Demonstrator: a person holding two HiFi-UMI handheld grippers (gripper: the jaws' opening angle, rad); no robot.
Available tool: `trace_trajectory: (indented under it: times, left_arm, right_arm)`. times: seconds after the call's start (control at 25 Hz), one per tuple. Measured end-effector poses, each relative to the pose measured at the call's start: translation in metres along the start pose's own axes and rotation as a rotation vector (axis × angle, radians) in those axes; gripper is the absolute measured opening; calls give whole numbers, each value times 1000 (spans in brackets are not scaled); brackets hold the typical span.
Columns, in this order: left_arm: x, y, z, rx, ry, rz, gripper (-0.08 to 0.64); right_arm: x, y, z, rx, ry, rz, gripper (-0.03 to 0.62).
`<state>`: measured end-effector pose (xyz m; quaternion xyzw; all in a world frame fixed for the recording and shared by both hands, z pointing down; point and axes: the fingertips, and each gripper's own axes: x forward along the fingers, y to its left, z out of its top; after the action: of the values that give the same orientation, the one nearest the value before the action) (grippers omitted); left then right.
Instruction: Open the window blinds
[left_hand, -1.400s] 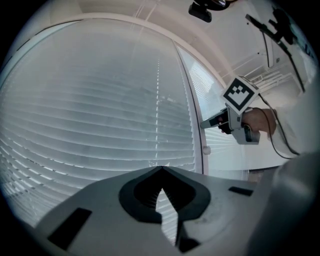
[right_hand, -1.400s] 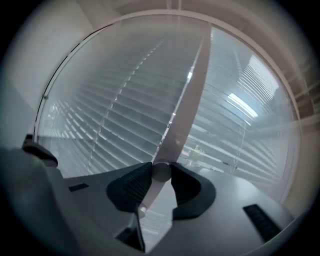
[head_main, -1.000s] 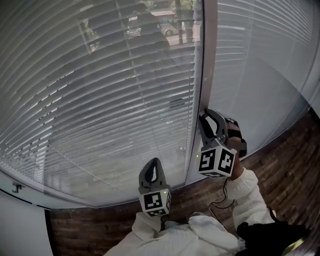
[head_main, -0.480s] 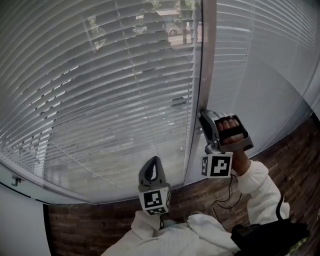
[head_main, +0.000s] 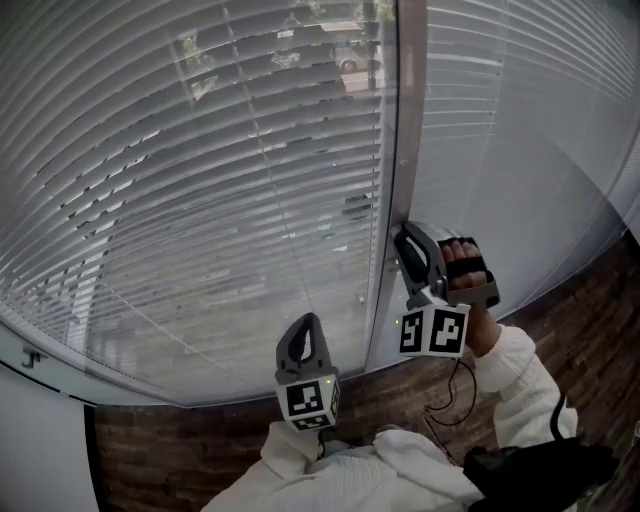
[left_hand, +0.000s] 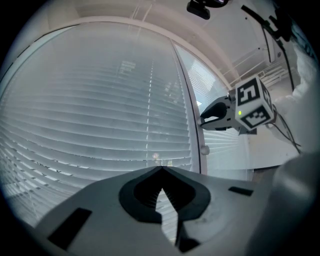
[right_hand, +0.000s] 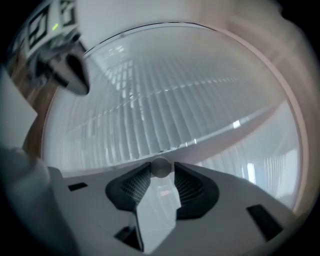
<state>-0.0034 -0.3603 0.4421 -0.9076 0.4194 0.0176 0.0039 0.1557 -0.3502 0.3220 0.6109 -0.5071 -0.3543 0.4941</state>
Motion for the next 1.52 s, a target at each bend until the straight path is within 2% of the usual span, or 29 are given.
trace_trajectory:
  times: [0.04, 0.08, 0.12, 0.24, 0.28, 0.32, 0.36, 0.4, 0.44, 0.52, 0.76, 1.08, 1.16, 1.32, 1.52]
  left_arm:
    - [1, 0, -1, -1, 2, 0, -2]
    - [1, 1, -2, -2, 4, 0, -2]
    - [2, 2, -3, -5, 7, 0, -2]
    - [4, 2, -5, -12, 13, -8, -2]
    - [6, 2, -5, -12, 12, -13, -2]
    - [6, 2, -5, -12, 11, -16, -2]
    - [7, 2, -4, -13, 9, -19, -2]
    - [6, 1, -4, -14, 7, -22, -2]
    - [6, 1, -4, -14, 7, -26, -2]
    - [4, 2, -5, -13, 8, -32, -2]
    - [-2, 13, -8, -21, 16, -25, -2]
    - [-4, 22, -8, -25, 8, -18, -2]
    - [-5, 24, -9, -28, 9, -15, -2]
    - [-7, 25, -8, -16, 5, -16, -2]
    - [-12, 33, -8, -9, 6, -7, -2]
  right_arm:
    - [-2, -3, -2, 198, -21, 15, 145]
    - [-5, -7, -3, 435, -54, 35, 160]
    - [-10, -11, -5, 712, -102, 59, 169]
    - [-20, -28, -10, 1626, -285, 149, 169]
    - [-20, -31, -13, 1891, -326, 181, 169]
    - [-18, -30, -16, 2120, -344, 207, 169]
    - [-16, -26, -20, 2306, -345, 221, 169]
    - [-14, -20, -24, 2440, -339, 228, 169]
    - [-12, -14, -26, 2526, -330, 229, 169]
    - [-7, -4, -30, 2608, -303, 225, 169]
    - [5, -5, -29, 2713, -292, 211, 169]
    - [7, -4, -26, 2715, -270, 189, 132]
    - [7, -6, -25, 2669, -268, 186, 132]
    - [6, -10, -22, 2503, -265, 173, 130]
    - [4, -14, -15, 2235, -227, 129, 130]
